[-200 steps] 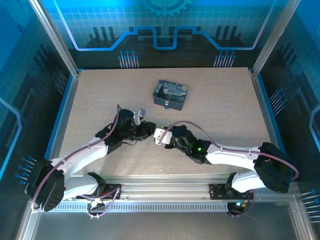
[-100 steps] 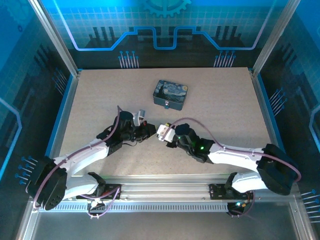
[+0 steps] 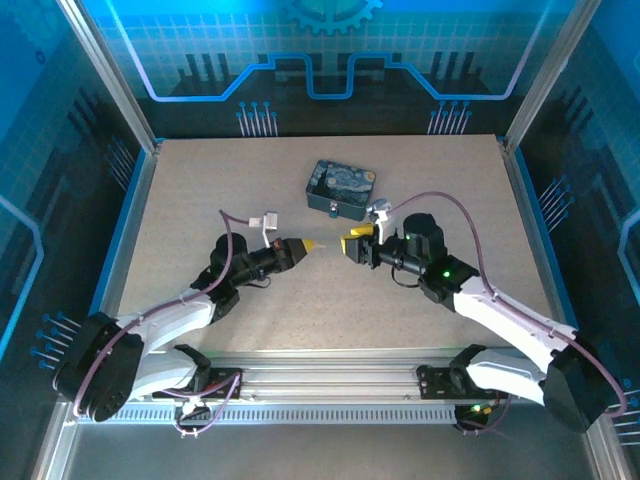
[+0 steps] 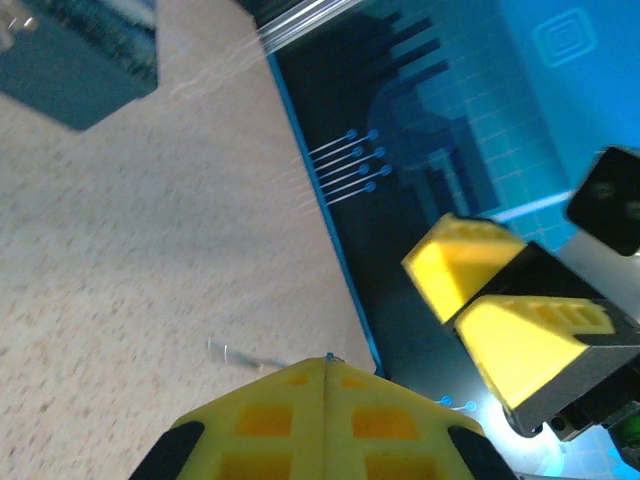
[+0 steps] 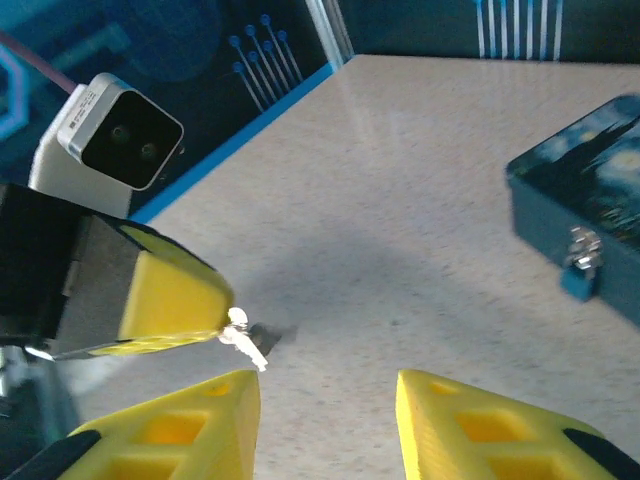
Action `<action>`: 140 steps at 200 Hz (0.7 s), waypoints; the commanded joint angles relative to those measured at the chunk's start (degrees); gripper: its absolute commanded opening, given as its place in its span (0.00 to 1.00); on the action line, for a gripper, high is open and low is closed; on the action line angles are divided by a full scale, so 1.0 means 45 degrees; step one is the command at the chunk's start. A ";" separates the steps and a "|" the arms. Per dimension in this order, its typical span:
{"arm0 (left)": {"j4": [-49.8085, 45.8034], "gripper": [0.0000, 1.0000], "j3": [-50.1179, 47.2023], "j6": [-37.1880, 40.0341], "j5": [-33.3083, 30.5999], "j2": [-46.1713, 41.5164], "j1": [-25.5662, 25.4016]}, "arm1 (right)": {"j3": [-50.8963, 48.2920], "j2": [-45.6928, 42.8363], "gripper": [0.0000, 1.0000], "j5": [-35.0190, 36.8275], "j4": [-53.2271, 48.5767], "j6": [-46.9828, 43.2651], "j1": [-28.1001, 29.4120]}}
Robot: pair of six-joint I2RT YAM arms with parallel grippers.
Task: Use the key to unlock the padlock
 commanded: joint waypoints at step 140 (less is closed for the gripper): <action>0.2660 0.00 -0.0644 -0.0022 -0.0230 -0.0529 0.0093 | 0.0924 0.2541 0.30 -0.3846 0.3008 0.5848 -0.0140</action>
